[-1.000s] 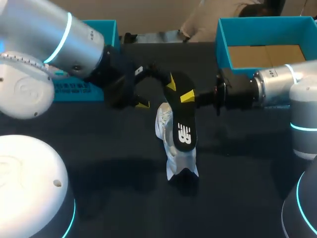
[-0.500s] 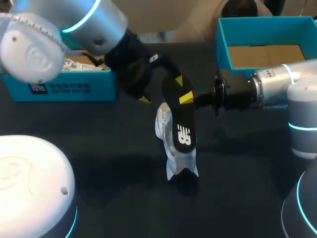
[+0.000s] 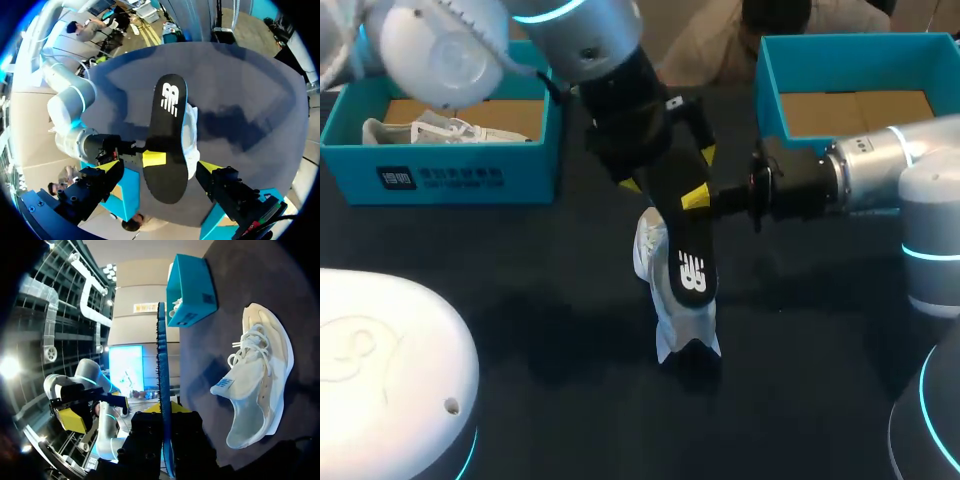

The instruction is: Take the shoe out of the shoebox, open the shoe tongue, remove and reinsert the insole, then place the shoe into the shoebox

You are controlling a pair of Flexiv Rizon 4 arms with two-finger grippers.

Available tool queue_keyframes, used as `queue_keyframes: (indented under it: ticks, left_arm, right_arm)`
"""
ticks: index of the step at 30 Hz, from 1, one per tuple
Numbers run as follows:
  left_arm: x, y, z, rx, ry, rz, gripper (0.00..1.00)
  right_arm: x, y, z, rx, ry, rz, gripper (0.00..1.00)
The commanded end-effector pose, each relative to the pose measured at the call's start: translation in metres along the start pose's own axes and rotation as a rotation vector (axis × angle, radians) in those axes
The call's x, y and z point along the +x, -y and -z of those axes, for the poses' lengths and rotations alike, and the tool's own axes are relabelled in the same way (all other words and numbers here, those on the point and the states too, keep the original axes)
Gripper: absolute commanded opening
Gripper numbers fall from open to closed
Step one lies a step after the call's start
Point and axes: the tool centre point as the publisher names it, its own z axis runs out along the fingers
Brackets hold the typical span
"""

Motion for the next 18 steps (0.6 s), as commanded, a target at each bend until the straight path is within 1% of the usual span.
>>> queue_keyframes:
  ticks: [1, 3, 4, 5, 6, 8, 10, 14, 16, 18]
  left_arm:
    - [-0.003, 0.000, 0.002, -0.002, -0.091, 0.000, 1.00]
    - [-0.003, 0.000, 0.002, -0.002, -0.091, 0.000, 1.00]
    - [-0.003, 0.000, 0.000, -0.031, -0.122, 0.000, 1.00]
    - [-0.003, 0.000, -0.002, -0.038, -0.154, -0.002, 1.00]
    - [-0.004, 0.000, -0.004, -0.022, -0.189, 0.000, 1.00]
    - [-0.005, 0.001, -0.006, -0.052, -0.235, -0.008, 1.00]
    - [-0.006, 0.001, -0.008, -0.025, -0.260, -0.010, 1.00]
    - [-0.008, -0.002, -0.012, -0.019, -0.285, 0.000, 1.00]
    - [-0.011, -0.004, -0.013, -0.003, -0.295, -0.008, 1.00]
    - [-0.015, -0.006, -0.013, -0.014, -0.303, -0.010, 1.00]
  right_arm:
    - [0.000, -0.001, 0.000, 0.003, 0.003, -0.004, 0.00]
    - [0.000, -0.001, 0.000, 0.002, 0.004, -0.006, 0.00]
    - [0.000, -0.002, 0.000, 0.000, 0.002, -0.007, 0.00]
    - [0.000, -0.002, 0.000, 0.000, 0.001, -0.008, 0.00]
    - [0.000, -0.002, 0.000, 0.001, 0.001, -0.010, 0.00]
    - [-0.001, -0.002, 0.000, 0.002, -0.001, -0.014, 0.00]
    - [-0.002, -0.002, 0.000, 0.004, -0.002, -0.017, 0.00]
    - [-0.002, -0.003, 0.001, 0.003, -0.003, -0.018, 0.00]
    - [-0.001, -0.004, 0.000, 0.003, -0.003, -0.016, 0.00]
    - [-0.001, -0.004, 0.000, 0.005, -0.003, -0.016, 0.00]
